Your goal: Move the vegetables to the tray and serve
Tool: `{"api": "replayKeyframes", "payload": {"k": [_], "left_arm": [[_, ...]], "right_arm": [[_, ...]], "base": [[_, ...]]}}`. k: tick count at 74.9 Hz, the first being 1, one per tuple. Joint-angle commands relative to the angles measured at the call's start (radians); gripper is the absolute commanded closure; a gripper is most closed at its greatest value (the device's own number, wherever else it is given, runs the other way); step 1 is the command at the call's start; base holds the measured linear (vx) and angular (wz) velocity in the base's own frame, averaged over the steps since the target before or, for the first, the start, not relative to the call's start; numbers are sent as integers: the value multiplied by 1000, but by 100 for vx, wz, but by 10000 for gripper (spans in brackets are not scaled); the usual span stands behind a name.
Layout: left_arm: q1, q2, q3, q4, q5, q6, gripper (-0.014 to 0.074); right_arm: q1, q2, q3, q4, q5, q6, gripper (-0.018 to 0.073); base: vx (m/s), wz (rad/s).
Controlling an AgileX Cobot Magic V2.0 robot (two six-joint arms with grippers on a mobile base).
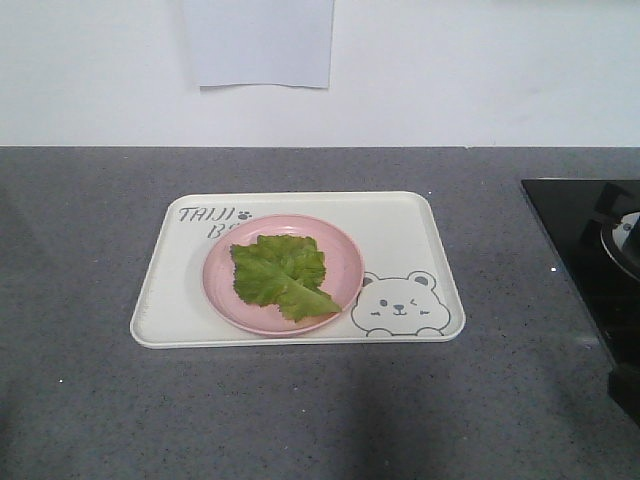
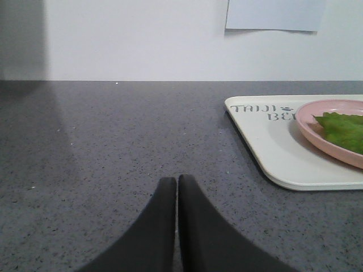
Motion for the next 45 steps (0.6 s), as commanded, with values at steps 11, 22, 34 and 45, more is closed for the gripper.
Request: {"api": "replayKeyframes", "payload": {"k": [11,22,34,45], "left_arm": [[31,-15,22,0,-70,0,602],[31,-15,22,0,-71,0,602],[31,-15,22,0,-71,0,602],[31,-15,22,0,-71,0,602]], "right_arm": [[-1,7,-26,14,-62,-6,565],[-1,7,-26,14,-62,-6,565],[-1,7,-26,14,-62,-6,565],[-1,7,-26,14,-62,-6,565]], "base": [[0,0],[0,0],[0,0],[0,0]]}}
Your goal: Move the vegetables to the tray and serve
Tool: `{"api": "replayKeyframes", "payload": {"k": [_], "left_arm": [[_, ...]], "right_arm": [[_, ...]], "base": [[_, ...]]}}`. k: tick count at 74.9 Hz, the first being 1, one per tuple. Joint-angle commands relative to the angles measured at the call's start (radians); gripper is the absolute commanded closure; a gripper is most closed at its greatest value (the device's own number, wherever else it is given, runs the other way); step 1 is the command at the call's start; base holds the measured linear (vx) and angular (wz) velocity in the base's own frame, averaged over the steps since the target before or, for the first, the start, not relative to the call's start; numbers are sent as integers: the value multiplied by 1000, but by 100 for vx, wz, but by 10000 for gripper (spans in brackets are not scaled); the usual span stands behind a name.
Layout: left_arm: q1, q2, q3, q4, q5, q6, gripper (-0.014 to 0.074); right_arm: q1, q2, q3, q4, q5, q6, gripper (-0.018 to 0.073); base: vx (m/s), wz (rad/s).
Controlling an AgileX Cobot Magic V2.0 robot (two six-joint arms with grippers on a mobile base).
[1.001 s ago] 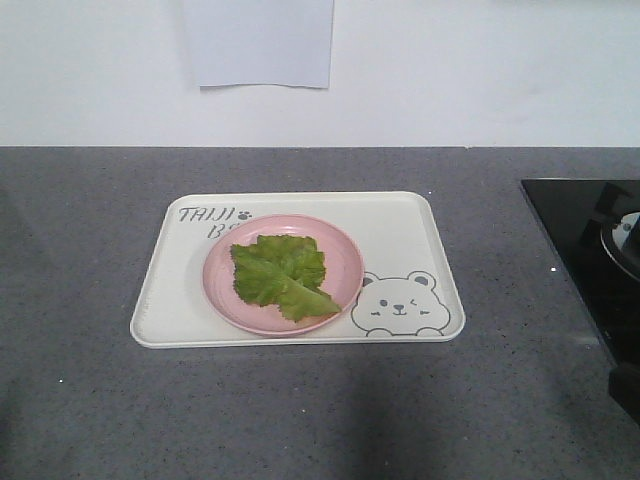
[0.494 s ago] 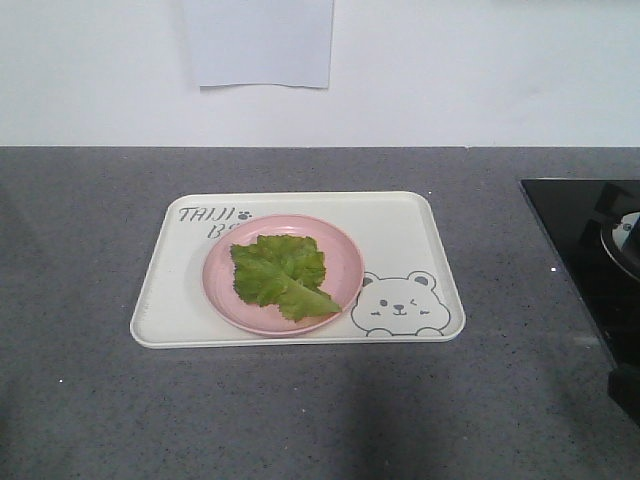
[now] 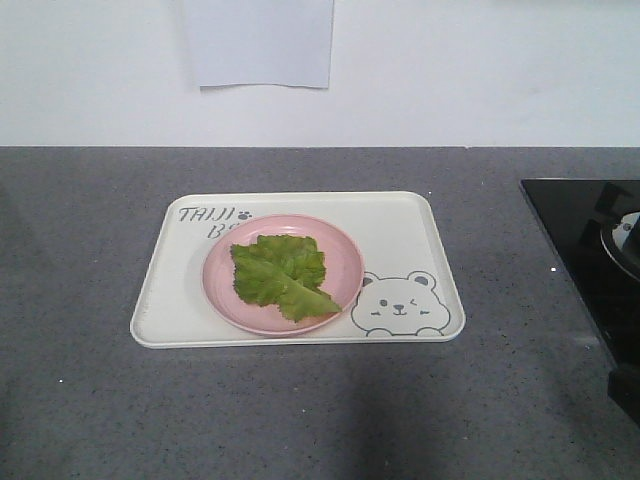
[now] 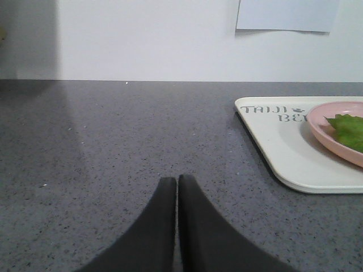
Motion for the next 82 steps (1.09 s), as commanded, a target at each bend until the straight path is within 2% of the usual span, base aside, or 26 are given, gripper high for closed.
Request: {"api": "replayKeyframes", "payload": {"k": [1,52,65,70,82], "left_arm": [[1,-15,22,0,-71,-1,602],[1,-15,22,0,-71,-1,602],[1,-15,22,0,-71,-1,602],[1,-15,22,0,-71,-1,602],[1,-15,22,0,-71,-1,602]], "right_arm": [[-1,7,-26,14,-62,-6,565],[-1,7,-26,12,-65,-6,565],[-1,7,-26,-26,-47,-10,565],[-1,7,-26,-76,-63,44,565],[-1,7,-26,-271,-93,338,563]], "base": [[0,0],[0,0],[0,0],[0,0],[0,0]]}}
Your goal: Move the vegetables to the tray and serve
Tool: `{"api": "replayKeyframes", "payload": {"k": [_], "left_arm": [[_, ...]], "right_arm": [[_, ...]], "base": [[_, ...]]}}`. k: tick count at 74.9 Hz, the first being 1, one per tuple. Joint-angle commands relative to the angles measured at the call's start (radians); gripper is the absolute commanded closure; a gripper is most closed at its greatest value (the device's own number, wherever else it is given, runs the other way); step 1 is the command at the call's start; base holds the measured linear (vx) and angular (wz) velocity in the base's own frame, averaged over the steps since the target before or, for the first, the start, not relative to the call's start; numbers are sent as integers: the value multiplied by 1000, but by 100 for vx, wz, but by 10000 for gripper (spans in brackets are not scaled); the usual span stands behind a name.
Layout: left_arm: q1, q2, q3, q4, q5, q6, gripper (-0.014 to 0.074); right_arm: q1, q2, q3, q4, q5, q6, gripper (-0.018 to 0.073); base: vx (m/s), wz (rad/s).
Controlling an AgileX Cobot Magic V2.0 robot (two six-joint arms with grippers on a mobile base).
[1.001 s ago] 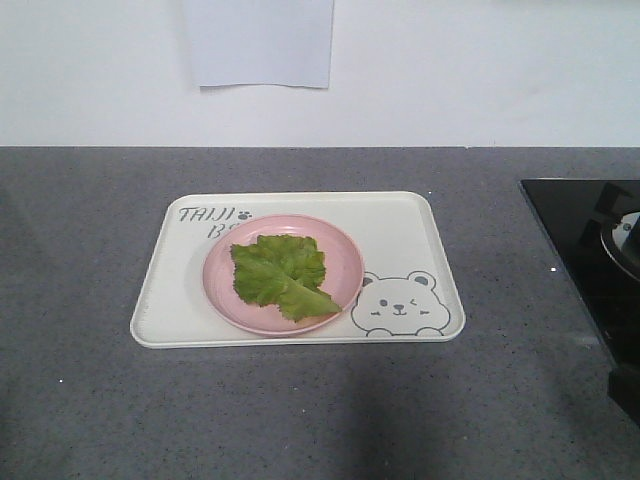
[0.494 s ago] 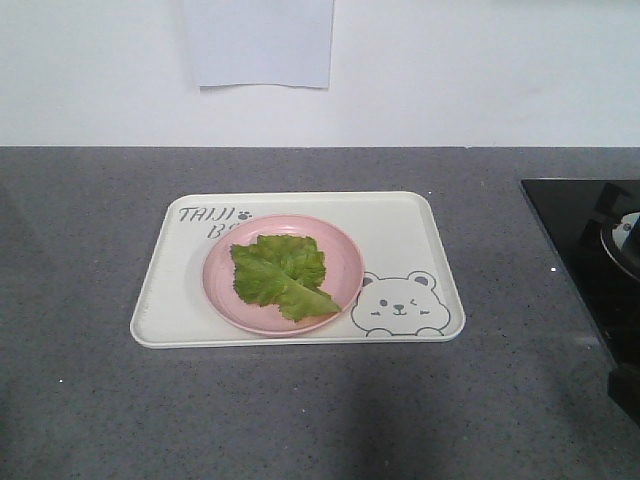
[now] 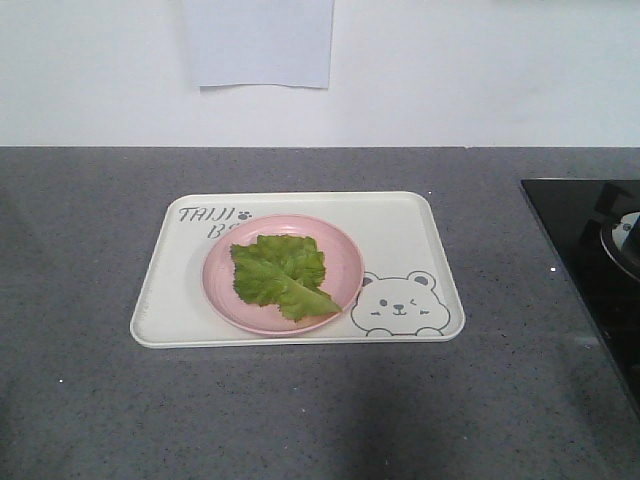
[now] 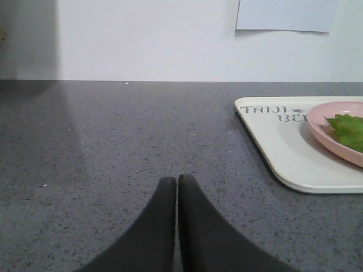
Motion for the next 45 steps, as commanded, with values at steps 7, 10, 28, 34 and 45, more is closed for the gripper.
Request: {"api": "replayKeyframes", "payload": {"k": [7,10,28,34,45], "left_arm": [[1,-15,22,0,-71,-1,602],[1,-15,22,0,-71,-1,602],[1,-15,22,0,-71,-2,602],[1,-15,22,0,-71,-2,602],[1,-14,22,0,-70,-2,602]], "right_arm": [[-1,-13,26,-146,-168,222,562],[-1,-37,74,-145,-235,222,562],[-37,-282,333,-153,-487,272,562],[-65,-344,373,-184,-482,320,562],[-96,-378,428,-277,-529,431,562]], "base": [[0,0],[0,0],[0,0],[0,0],[0,0]]}}
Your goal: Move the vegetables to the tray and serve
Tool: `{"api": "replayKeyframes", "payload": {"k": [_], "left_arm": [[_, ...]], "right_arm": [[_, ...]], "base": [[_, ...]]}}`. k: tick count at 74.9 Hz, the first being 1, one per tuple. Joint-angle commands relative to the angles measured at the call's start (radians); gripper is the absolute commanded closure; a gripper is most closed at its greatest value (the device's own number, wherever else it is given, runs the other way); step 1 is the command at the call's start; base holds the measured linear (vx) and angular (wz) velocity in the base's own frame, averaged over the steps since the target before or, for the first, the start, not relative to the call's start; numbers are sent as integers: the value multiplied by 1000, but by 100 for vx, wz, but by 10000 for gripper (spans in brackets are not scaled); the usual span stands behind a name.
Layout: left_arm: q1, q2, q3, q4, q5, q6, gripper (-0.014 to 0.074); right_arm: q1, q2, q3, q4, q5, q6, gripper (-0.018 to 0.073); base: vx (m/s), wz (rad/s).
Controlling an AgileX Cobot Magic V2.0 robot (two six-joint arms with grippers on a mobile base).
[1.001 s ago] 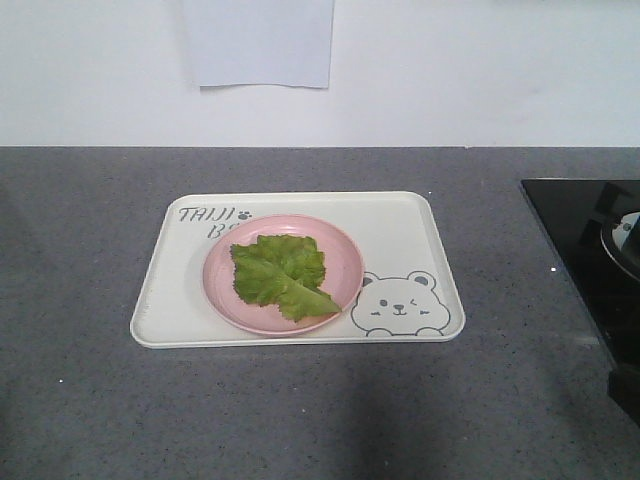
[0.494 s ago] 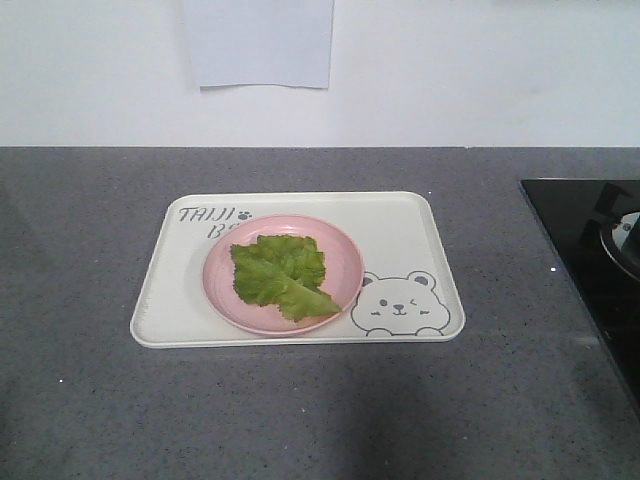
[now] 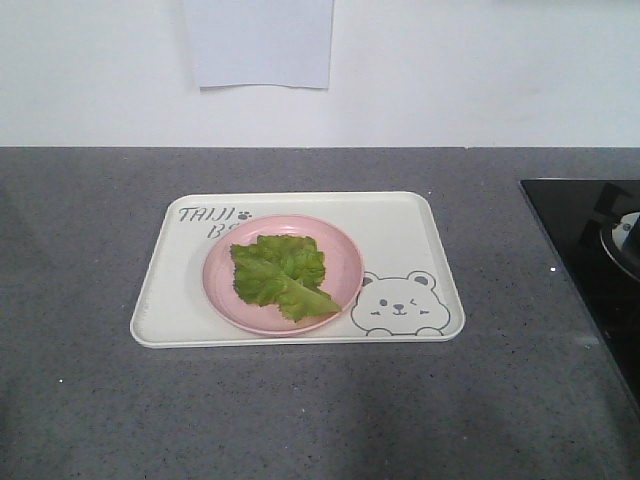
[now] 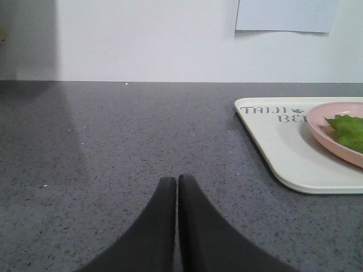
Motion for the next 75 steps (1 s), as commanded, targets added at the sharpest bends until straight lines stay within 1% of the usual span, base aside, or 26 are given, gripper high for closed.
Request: {"api": "replayKeyframes", "payload": {"k": [1,12,16,75], "left_arm": [[1,-14,22,0,-69,-2,602],[1,-14,22,0,-69,-2,602],[1,-14,22,0,-69,-2,602],[1,-14,22,0,-69,-2,602]], "right_arm": [[-15,-10,3,-74,-133,64,562],[-15,-10,81,-73,-299,70,562],[-14,-10,76,-70,-276,70,562],[-14,-10,77,-70,-274,70,562]], "base": [[0,0],[0,0],[0,0],[0,0]]}}
